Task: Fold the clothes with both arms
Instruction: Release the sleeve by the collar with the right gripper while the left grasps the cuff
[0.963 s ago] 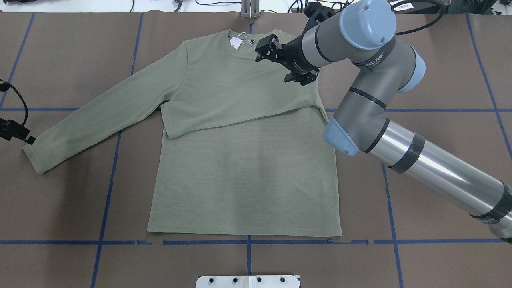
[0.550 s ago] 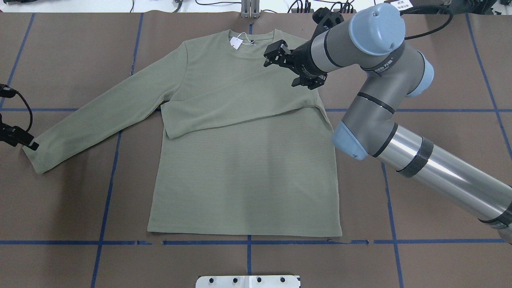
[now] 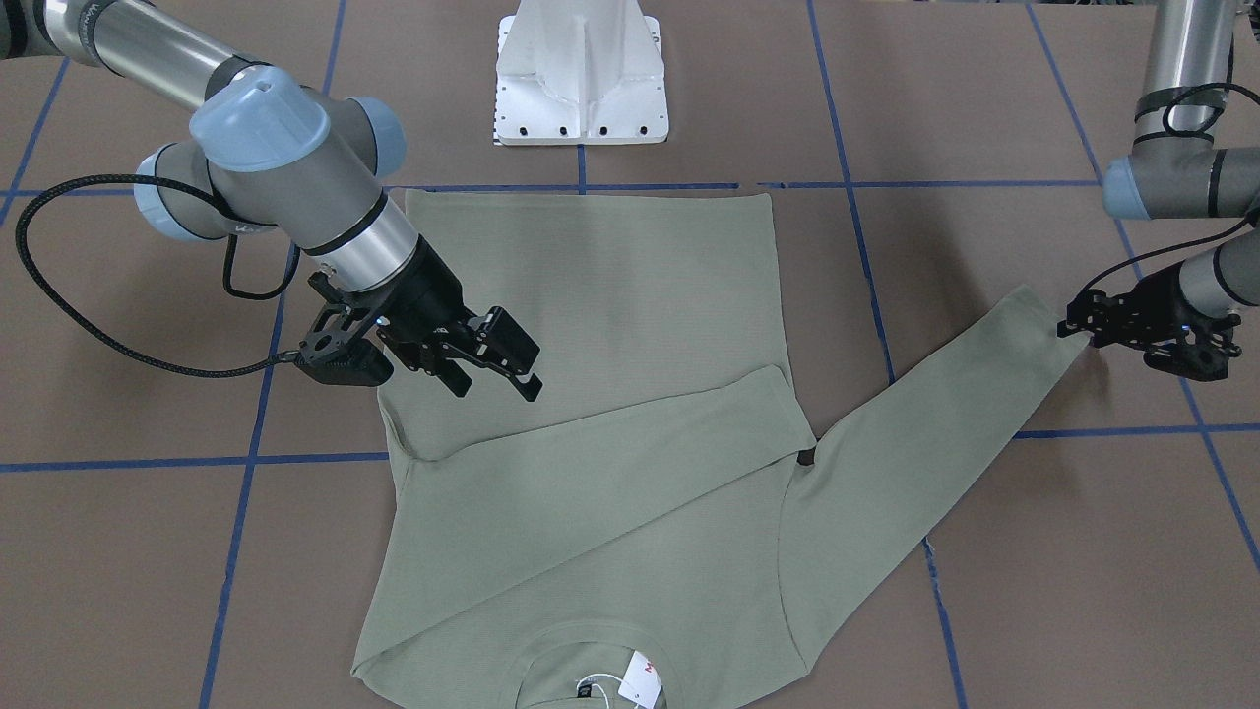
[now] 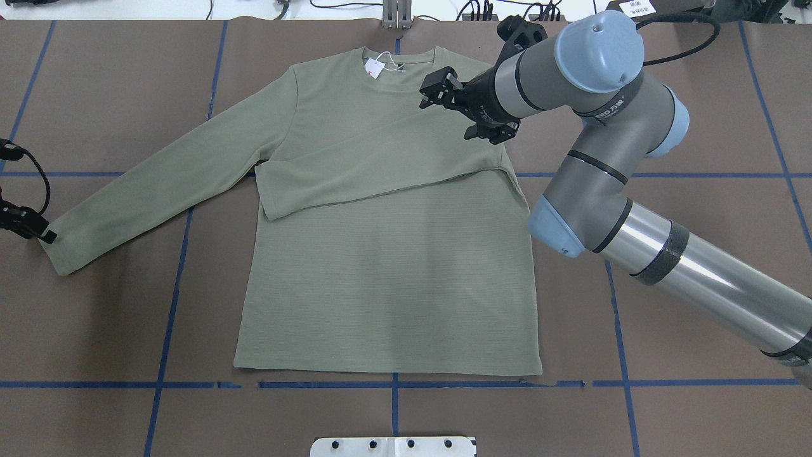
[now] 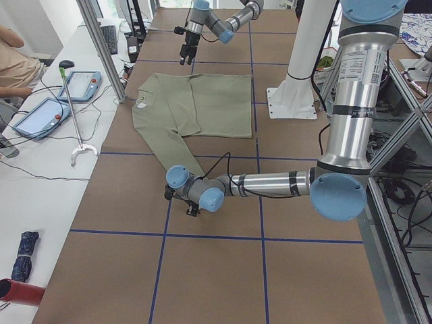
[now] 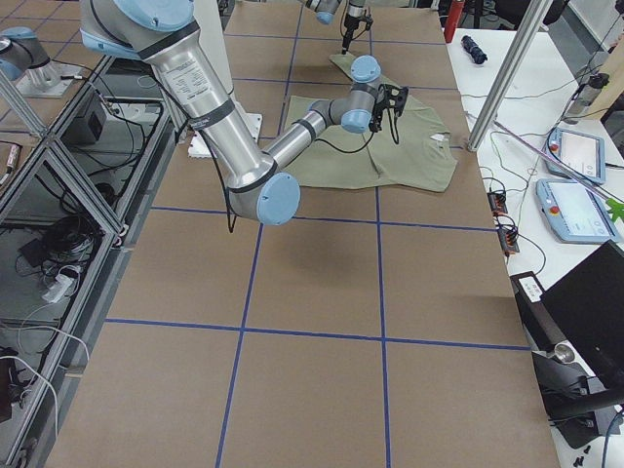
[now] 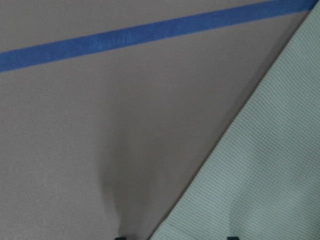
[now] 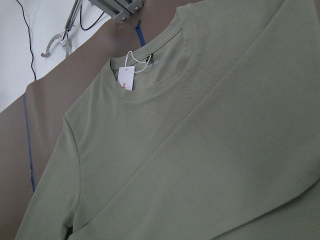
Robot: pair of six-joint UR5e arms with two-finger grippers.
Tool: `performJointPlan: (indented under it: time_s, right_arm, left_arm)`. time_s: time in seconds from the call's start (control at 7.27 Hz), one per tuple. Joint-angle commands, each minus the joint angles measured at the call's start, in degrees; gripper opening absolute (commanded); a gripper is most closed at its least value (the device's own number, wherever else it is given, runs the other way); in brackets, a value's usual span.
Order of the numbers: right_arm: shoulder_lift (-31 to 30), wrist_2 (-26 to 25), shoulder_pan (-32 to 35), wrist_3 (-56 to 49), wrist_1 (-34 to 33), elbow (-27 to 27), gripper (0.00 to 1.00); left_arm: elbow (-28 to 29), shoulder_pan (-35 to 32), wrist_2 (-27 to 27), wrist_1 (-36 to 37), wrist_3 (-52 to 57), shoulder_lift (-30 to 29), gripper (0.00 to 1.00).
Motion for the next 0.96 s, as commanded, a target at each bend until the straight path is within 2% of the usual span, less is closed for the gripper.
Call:
performJointPlan:
  time_s: [0.0,0.28,0.41,0.55,0.69,0.83]
  right_arm:
    - [0.01,0.12,-0.03,0.0,0.0,0.62,0.99]
    - [-0.07,0.12,-0.03,0.0,0.0,0.63,0.99]
    - [-0.16,0.9,0.49,0.0,0.0,0.8,0.99]
    - [-4.78,1.87,1.46,-0.53,-0.35,4.8,0.99]
    - [-8.82,6.14,4.69,-6.01,-0.44,7.11,0.99]
    - [-13.04,12.88,9.85,-11.29,-0.35,6.96,0.99]
  left_arm:
    - [-1.18,-0.06,-0.34,0.08,0.01,0.22,0.0]
    - [-3.19,-0.5,-5.5,0.16,0.01,0.31,0.0]
    - [-8.08,-0.41,-9.79,0.51,-0.17,3.01,0.0]
    - [-13.61,-0.5,-15.14,0.6,-1.82,4.6,0.0]
    - [-17.58,-0.93,-18.33,0.34,-7.75,4.09,0.0]
    - [-21.71,-0.85,-18.62,0.08,-20.08,-0.35,0.0]
